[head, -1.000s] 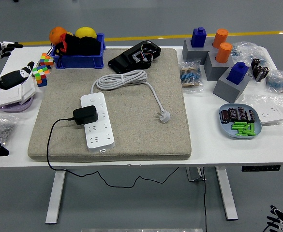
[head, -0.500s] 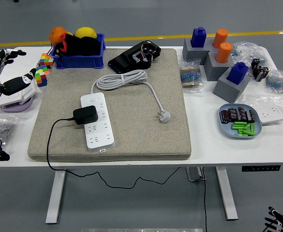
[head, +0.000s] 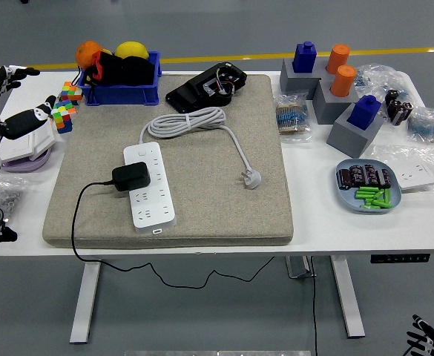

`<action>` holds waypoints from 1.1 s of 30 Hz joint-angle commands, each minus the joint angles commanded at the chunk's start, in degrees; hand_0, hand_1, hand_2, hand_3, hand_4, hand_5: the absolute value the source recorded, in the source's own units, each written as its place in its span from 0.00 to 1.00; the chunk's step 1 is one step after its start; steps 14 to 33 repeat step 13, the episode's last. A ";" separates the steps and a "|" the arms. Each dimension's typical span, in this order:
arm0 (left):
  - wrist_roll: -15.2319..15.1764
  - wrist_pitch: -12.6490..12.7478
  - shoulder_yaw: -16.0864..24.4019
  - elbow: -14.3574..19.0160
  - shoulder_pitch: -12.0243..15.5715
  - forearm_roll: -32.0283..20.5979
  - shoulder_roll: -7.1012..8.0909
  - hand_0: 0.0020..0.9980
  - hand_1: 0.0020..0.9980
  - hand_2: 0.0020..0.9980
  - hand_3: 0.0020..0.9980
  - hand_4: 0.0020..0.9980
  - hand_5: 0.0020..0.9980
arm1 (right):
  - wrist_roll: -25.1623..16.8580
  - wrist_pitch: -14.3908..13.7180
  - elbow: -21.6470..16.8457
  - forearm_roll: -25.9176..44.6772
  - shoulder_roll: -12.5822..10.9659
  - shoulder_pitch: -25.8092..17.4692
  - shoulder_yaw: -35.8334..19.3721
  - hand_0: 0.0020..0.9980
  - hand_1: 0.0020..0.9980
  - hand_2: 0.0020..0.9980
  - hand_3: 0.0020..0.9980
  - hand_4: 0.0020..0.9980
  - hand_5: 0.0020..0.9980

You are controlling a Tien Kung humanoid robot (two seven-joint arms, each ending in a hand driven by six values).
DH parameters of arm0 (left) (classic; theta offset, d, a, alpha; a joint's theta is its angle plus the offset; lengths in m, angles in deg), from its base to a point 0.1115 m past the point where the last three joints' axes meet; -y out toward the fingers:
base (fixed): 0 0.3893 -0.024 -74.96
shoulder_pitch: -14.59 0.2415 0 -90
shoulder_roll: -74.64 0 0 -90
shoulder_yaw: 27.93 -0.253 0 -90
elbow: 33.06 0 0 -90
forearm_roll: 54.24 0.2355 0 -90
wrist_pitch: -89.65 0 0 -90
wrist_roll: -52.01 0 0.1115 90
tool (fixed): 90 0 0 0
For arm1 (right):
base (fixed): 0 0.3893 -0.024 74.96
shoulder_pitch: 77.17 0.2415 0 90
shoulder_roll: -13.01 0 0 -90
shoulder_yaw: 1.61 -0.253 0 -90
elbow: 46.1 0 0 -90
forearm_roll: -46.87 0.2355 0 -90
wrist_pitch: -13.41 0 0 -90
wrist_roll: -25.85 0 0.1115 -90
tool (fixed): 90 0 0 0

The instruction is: Press the white button,pick up the black plug,place it near the board,insert it into the board

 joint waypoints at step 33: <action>0.18 -0.18 -1.03 -0.08 0.50 -0.06 0.08 0.75 0.76 0.72 0.59 0.77 0.00 | 1.00 0.22 0.00 -0.64 0.18 -0.23 -0.31 0.72 0.61 0.55 0.66 0.74 0.49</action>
